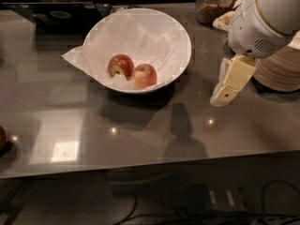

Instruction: Pick apple from white bowl

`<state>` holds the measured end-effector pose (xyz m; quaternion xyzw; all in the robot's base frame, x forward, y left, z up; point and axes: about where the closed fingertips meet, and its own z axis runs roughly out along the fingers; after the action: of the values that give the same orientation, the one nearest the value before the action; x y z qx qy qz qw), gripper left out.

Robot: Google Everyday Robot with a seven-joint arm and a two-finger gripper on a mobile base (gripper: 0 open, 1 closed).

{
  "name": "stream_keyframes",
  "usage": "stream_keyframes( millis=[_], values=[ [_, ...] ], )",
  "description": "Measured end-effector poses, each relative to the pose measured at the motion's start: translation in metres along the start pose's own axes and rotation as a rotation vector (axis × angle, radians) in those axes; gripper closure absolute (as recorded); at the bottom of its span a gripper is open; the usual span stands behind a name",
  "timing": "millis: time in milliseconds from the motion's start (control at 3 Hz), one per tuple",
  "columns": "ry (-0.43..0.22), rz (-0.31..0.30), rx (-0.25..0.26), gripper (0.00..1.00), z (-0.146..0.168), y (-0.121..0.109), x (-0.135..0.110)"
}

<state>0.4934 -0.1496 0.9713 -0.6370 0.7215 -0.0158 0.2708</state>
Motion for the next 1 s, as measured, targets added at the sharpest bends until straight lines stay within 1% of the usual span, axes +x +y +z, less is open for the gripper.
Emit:
stream_keyframes(
  millis=[333, 667, 1000],
  values=[
    [-0.088, -0.025, 0.022, 0.0, 0.011, -0.017, -0.022],
    [-0.096, -0.03, 0.03, 0.0, 0.011, -0.02, -0.023],
    [-0.171, -0.022, 0.057, 0.0, 0.021, -0.035, -0.034]
  ],
)
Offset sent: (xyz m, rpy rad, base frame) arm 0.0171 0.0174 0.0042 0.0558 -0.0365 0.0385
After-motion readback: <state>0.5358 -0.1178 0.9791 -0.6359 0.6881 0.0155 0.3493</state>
